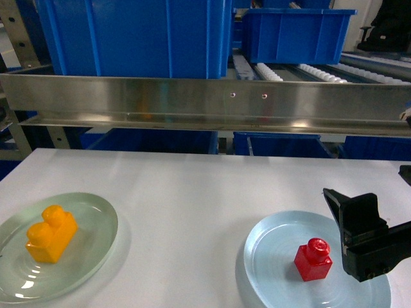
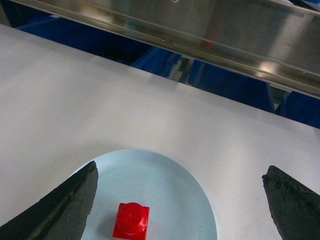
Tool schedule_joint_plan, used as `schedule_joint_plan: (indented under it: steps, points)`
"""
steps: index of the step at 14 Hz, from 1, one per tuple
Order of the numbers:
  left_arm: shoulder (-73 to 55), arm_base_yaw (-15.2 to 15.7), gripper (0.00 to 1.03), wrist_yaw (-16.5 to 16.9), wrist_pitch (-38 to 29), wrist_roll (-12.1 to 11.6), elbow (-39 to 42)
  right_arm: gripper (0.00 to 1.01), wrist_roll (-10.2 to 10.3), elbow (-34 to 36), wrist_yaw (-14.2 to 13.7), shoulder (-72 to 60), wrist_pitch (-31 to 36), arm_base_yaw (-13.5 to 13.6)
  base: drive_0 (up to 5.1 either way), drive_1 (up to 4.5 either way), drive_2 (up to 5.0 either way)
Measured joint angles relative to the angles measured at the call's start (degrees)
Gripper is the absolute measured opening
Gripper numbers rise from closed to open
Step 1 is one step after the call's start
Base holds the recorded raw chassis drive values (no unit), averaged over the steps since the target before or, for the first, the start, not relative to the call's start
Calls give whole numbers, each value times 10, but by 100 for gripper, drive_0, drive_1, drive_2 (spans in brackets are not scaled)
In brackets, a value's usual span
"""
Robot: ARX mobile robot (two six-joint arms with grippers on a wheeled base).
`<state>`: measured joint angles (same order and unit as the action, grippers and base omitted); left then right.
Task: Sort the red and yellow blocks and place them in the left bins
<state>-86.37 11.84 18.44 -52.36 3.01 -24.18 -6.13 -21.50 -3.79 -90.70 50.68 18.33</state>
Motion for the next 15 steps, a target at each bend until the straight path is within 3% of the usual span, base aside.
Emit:
schedule_joint_plan:
  steps: [2,5,6,8,9,15]
  points:
    - [0,-2,98,1,2,-1,0,98,1,-2,4,-23,5,-4,0,0,0]
    - [0,-2,98,0,2,-1,0,98,27,-2,40,-34,-10,-1,0,0,0]
    - [0,-2,98,0,2,-1,0,98,48,-4,58,-38,-23,2,0,0,0]
    - [0,-2,98,1,2,-1,0,98,86,-13,68,-55,-32,9,0,0,0]
    - [0,-2,98,0,2,-1,0,98,94,-18,63,-68,-27,13,0,0,0]
    - [0,-2,98,0,2,-1,0,98,95,-71,49,-192,-12,6,0,0,0]
